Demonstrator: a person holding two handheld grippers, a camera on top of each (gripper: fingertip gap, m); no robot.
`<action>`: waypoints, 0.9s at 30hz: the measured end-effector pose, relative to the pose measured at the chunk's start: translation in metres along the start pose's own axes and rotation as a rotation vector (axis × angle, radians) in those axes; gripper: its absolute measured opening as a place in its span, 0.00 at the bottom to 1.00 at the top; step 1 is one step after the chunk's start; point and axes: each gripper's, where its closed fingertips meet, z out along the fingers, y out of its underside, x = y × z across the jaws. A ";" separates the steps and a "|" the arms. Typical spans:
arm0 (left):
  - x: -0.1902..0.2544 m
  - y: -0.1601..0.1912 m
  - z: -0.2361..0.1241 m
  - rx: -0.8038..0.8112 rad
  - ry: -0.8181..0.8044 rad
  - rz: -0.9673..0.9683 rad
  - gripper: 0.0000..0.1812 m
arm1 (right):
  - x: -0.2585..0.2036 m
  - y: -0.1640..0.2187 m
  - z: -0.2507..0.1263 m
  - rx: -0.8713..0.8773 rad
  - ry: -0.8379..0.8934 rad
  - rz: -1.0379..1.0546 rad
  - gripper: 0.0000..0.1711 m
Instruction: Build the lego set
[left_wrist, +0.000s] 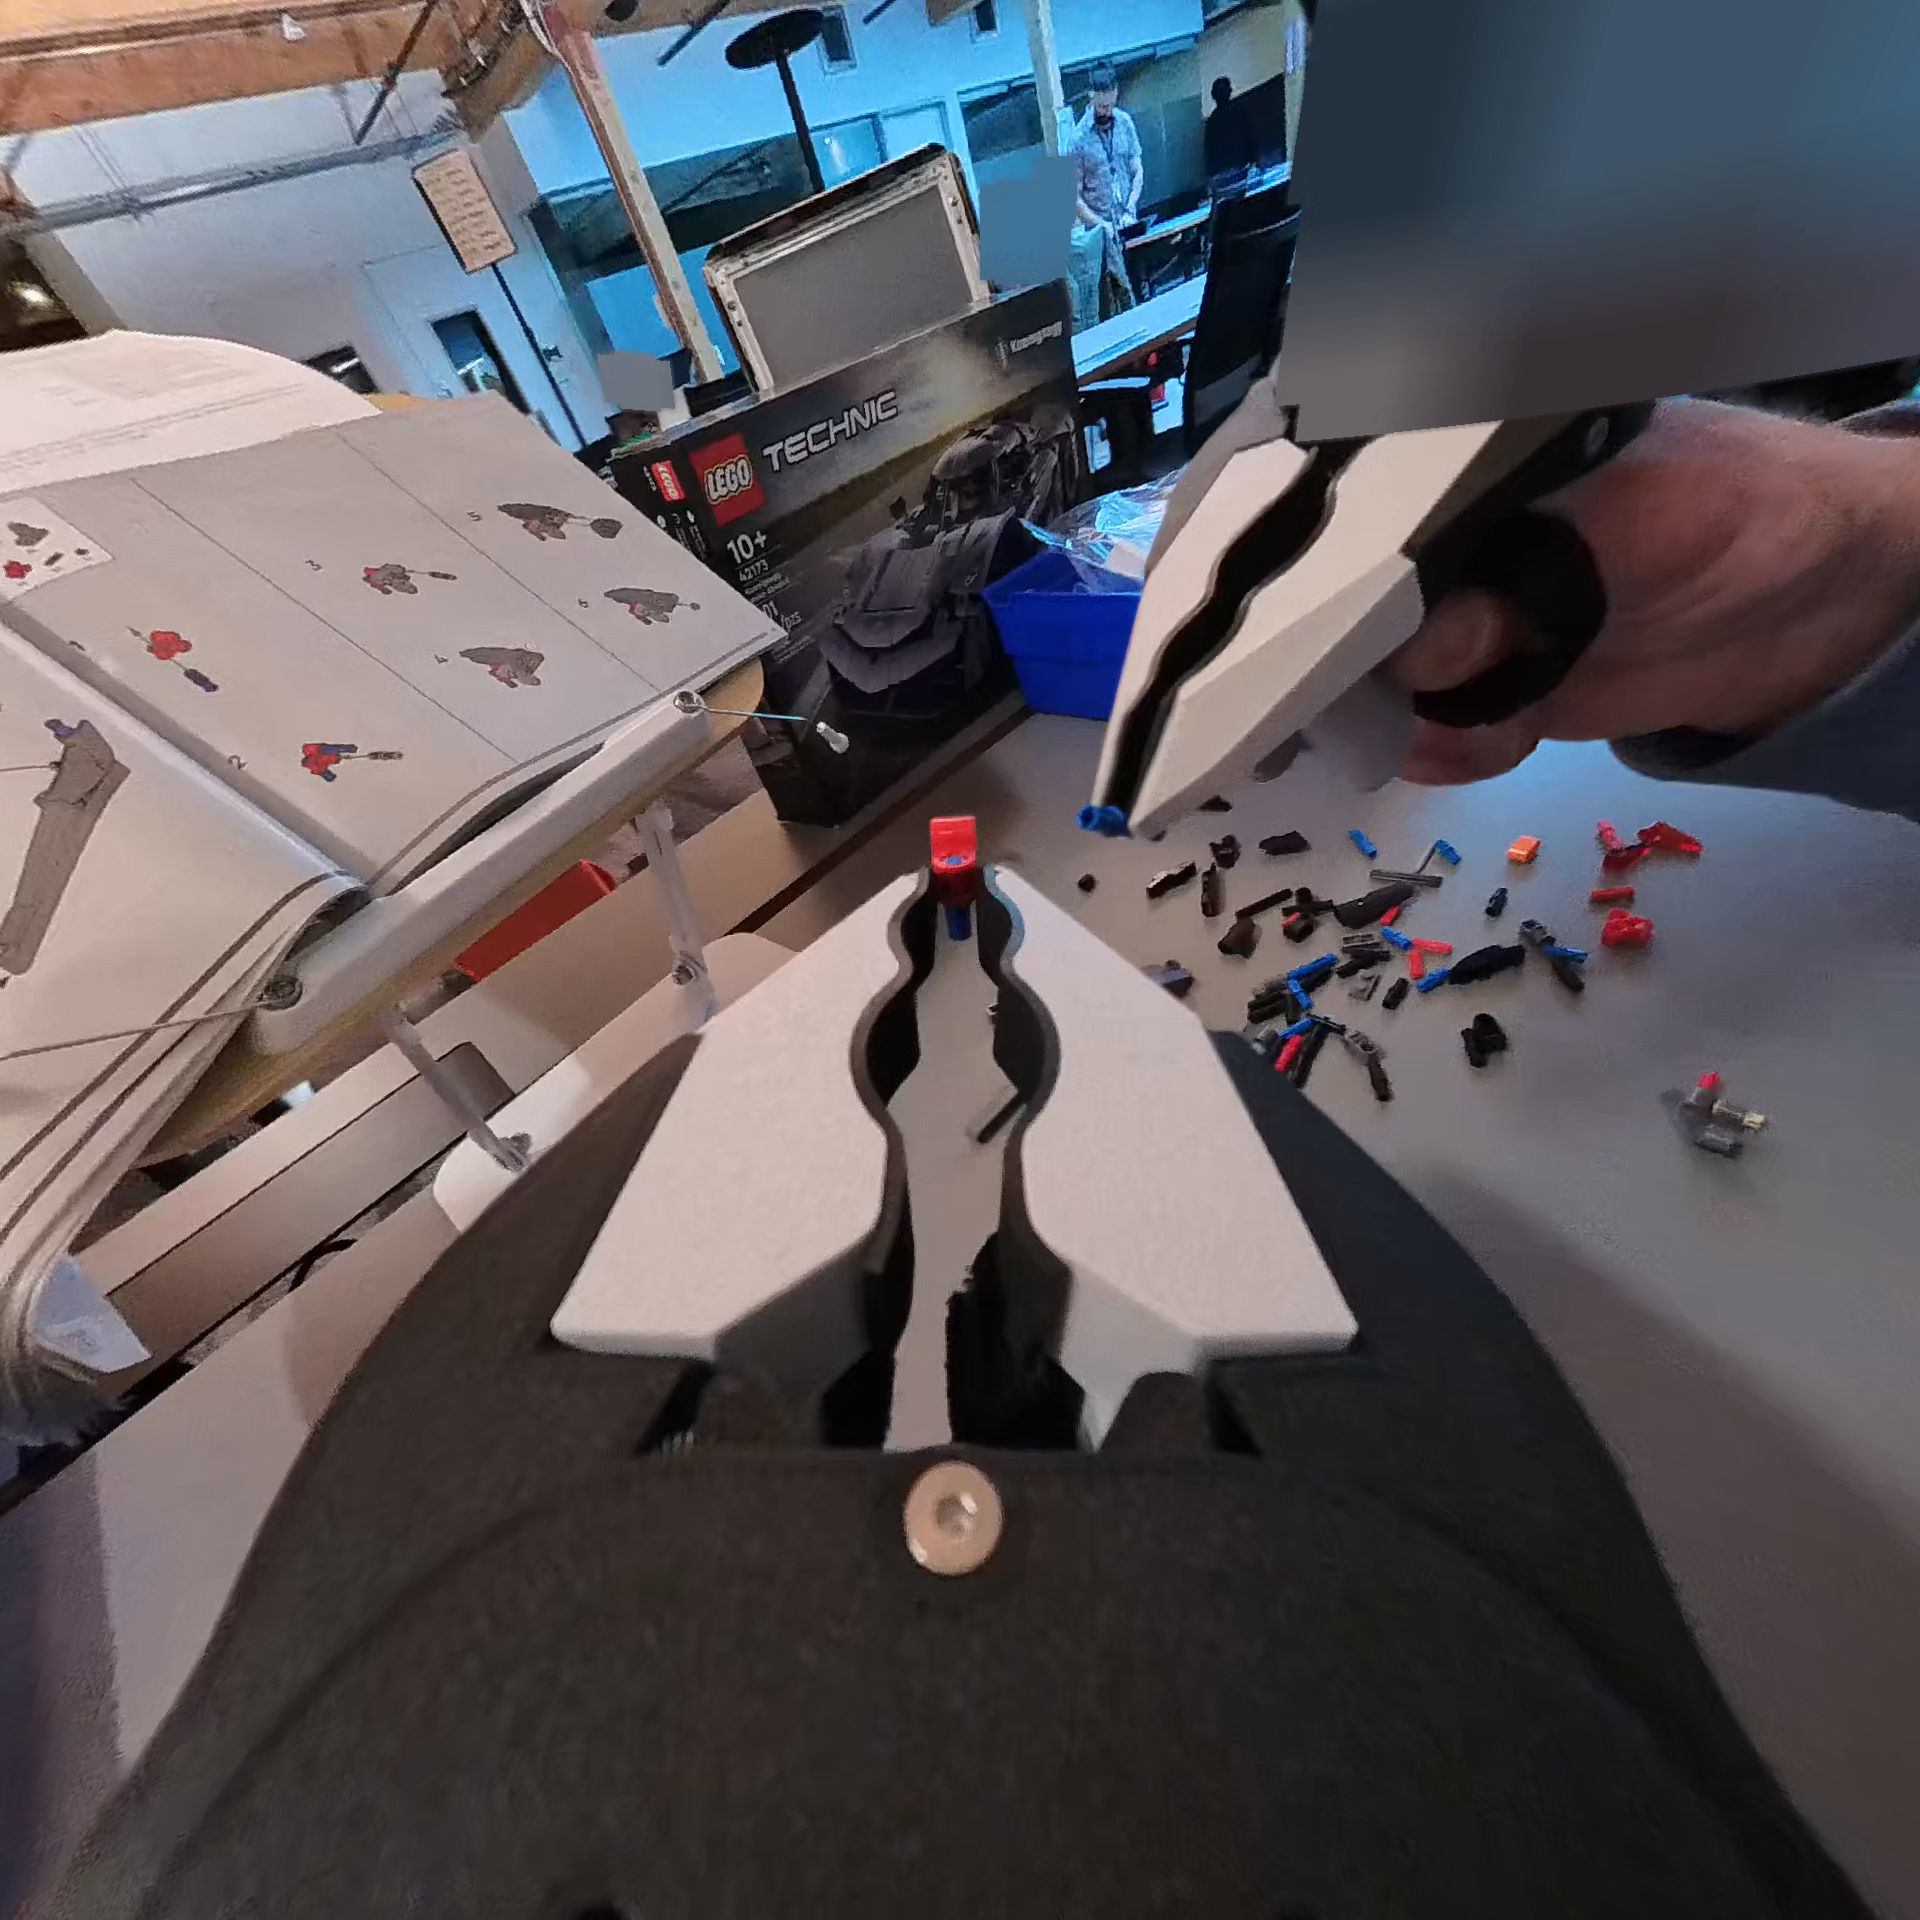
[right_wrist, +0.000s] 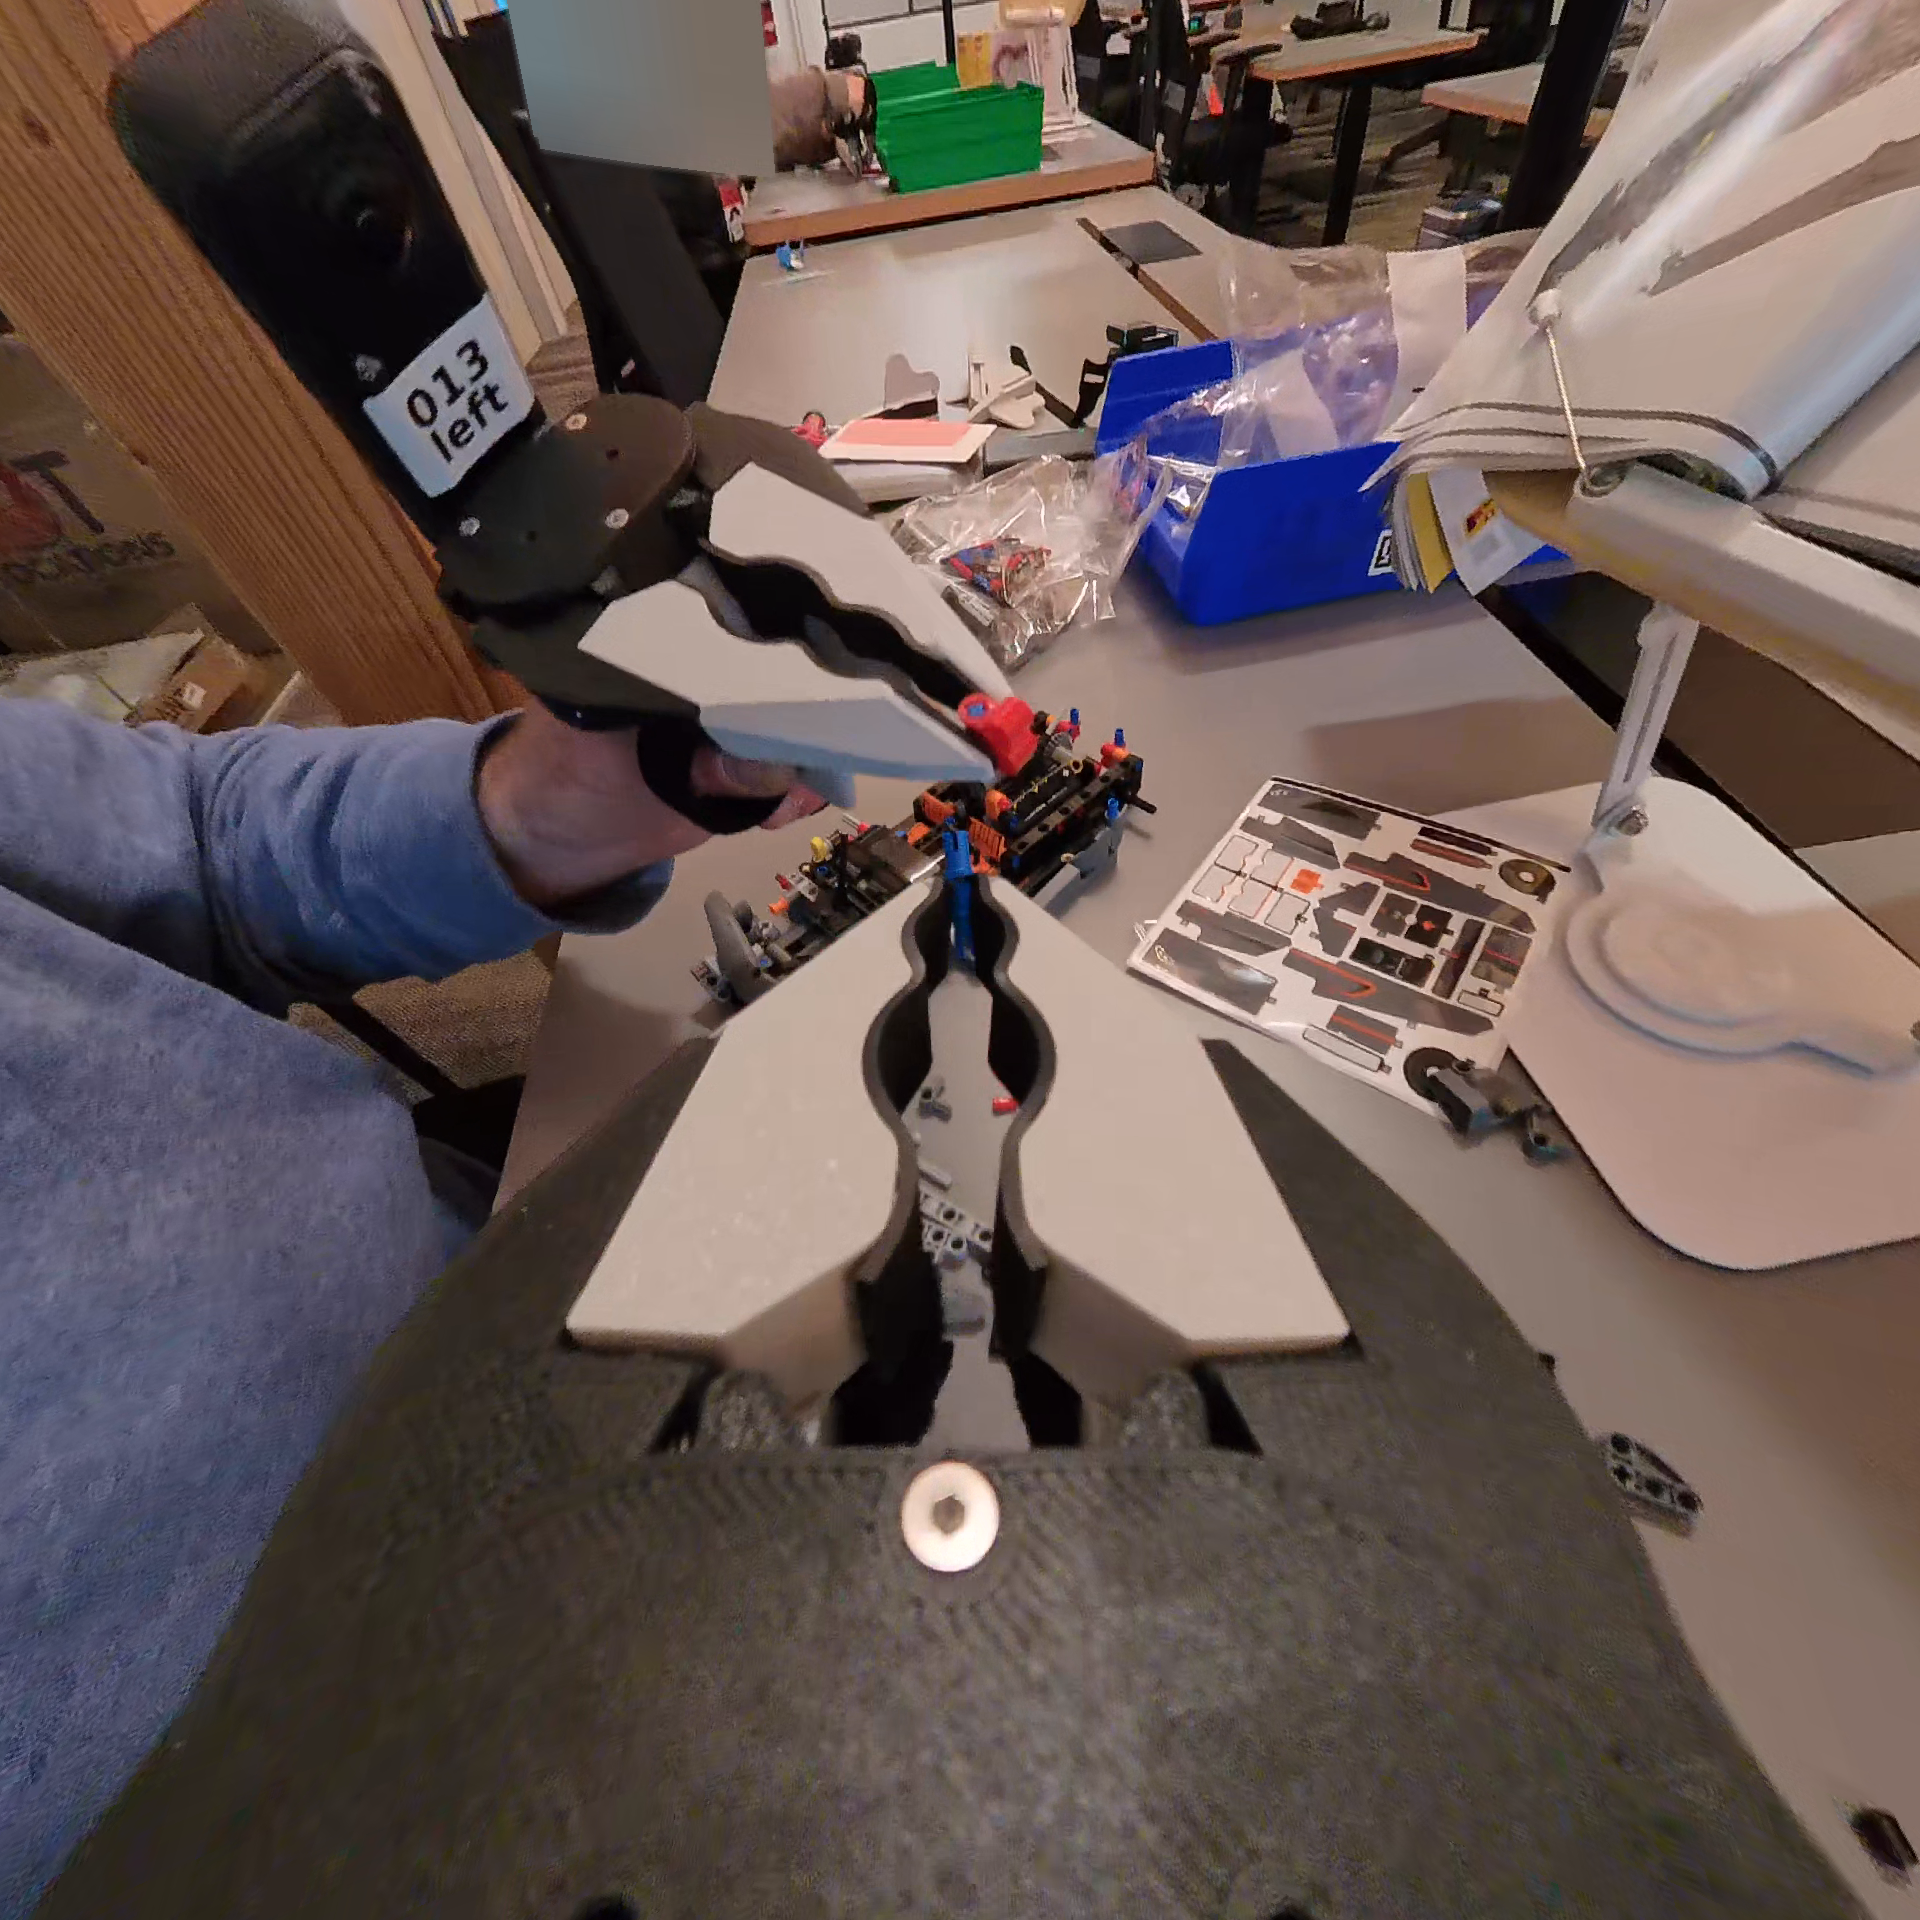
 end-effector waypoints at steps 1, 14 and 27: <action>-0.001 0.001 0.000 -0.007 -0.012 0.010 0.02 | 0.000 -0.002 0.003 0.005 0.000 0.002 0.01; -0.002 0.005 0.008 -0.109 -0.119 0.181 0.03 | 0.016 -0.007 0.012 0.024 0.052 0.040 0.00; -0.002 -0.002 0.012 -0.176 -0.242 0.379 0.03 | 0.018 -0.011 0.008 0.055 0.065 0.086 0.00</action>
